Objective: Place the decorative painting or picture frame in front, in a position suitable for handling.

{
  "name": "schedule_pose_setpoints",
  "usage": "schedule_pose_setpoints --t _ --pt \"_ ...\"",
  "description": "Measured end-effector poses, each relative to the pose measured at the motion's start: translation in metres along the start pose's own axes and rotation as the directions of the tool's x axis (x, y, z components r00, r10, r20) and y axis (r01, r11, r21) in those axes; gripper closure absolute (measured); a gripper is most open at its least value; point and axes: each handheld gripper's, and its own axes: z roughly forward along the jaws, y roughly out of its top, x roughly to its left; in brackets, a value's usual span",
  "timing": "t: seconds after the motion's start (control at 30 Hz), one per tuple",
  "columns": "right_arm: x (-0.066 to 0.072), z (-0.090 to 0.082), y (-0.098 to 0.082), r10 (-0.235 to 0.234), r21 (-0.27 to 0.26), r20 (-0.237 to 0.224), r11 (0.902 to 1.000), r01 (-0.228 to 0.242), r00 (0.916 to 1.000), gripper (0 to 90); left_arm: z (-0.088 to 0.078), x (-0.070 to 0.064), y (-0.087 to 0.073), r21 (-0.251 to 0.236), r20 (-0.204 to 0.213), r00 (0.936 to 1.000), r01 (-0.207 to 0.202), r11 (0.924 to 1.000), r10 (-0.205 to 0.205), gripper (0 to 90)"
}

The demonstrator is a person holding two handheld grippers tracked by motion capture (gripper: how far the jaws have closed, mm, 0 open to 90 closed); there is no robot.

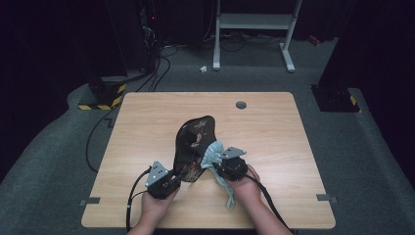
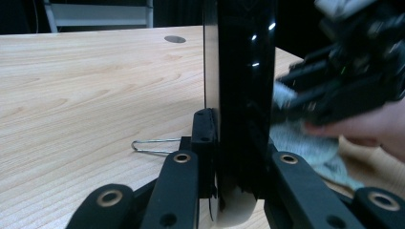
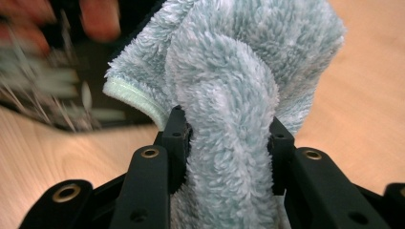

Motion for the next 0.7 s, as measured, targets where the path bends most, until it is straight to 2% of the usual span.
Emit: schedule_pose_setpoints --t 0.13,0.27,0.37,0.53,0.7 --pt "-0.002 -0.018 0.020 -0.008 -0.074 0.009 0.9972 0.008 0.9999 62.8 0.000 0.000 0.000 0.000 0.001 1.0000 -0.002 1.0000 0.002 79.4" --pt "-0.001 -0.035 0.043 -0.022 -0.142 0.010 0.9896 0.023 0.9997 62.9 0.000 0.000 0.000 -0.001 0.001 1.0000 -0.006 1.0000 0.006 79.4" --pt "0.004 -0.040 0.051 -0.028 -0.166 0.000 0.9858 0.028 0.9996 63.0 0.000 0.001 0.000 0.000 0.001 1.0000 -0.005 1.0000 0.005 79.4" --pt "0.019 -0.031 0.038 -0.063 -0.133 -0.001 0.9891 0.063 0.9980 63.0 0.000 0.001 0.000 0.000 0.000 1.0000 -0.003 1.0000 0.003 79.4" --pt "0.029 -0.010 0.007 -0.068 -0.049 -0.014 0.9966 0.067 0.9976 63.0 0.000 0.001 0.000 0.000 -0.001 1.0000 -0.006 1.0000 0.006 79.4"
